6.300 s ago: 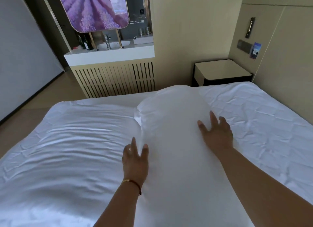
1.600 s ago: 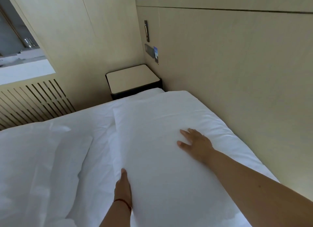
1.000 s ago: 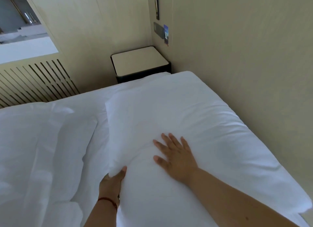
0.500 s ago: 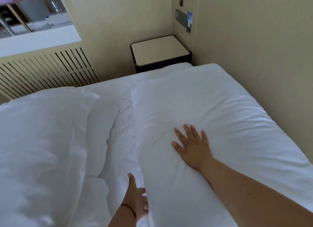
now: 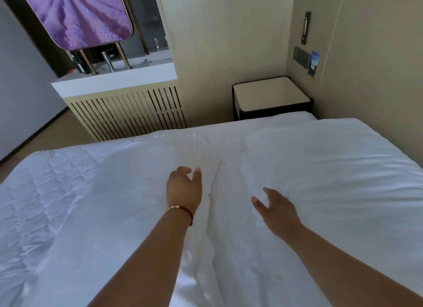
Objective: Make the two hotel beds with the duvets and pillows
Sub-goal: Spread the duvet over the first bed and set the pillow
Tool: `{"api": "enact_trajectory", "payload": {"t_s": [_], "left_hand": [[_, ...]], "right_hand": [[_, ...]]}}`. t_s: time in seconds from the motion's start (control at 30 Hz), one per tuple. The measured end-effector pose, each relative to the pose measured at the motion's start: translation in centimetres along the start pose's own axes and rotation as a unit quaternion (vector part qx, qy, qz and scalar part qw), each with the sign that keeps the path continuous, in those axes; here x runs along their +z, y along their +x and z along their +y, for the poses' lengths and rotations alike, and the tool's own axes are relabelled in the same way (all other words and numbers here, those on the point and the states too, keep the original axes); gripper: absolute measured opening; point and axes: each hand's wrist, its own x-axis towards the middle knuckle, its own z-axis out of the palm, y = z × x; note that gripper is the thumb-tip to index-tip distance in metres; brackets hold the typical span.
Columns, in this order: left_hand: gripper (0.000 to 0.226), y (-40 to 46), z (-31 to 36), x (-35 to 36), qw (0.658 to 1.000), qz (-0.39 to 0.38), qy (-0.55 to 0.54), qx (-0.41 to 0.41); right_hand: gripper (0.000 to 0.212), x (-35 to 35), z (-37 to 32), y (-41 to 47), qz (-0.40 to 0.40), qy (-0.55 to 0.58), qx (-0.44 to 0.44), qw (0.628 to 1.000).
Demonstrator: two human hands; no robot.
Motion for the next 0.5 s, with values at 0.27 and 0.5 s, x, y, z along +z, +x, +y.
{"api": "enact_trajectory", "payload": {"t_s": [0.27, 0.5], "left_hand": [[0.084, 8.1, -9.5, -15.1, 0.958, 0.047, 0.232, -0.159], [0.048, 9.0, -17.4, -20.0, 0.936, -0.163, -0.168, -0.264]], "right_hand": [[0.092, 6.0, -14.8, -1.5, -0.141, 0.284, 0.111, 0.942], [0.132, 10.2, -19.1, -1.8, -0.123, 0.436, 0.144, 0.88]]}}
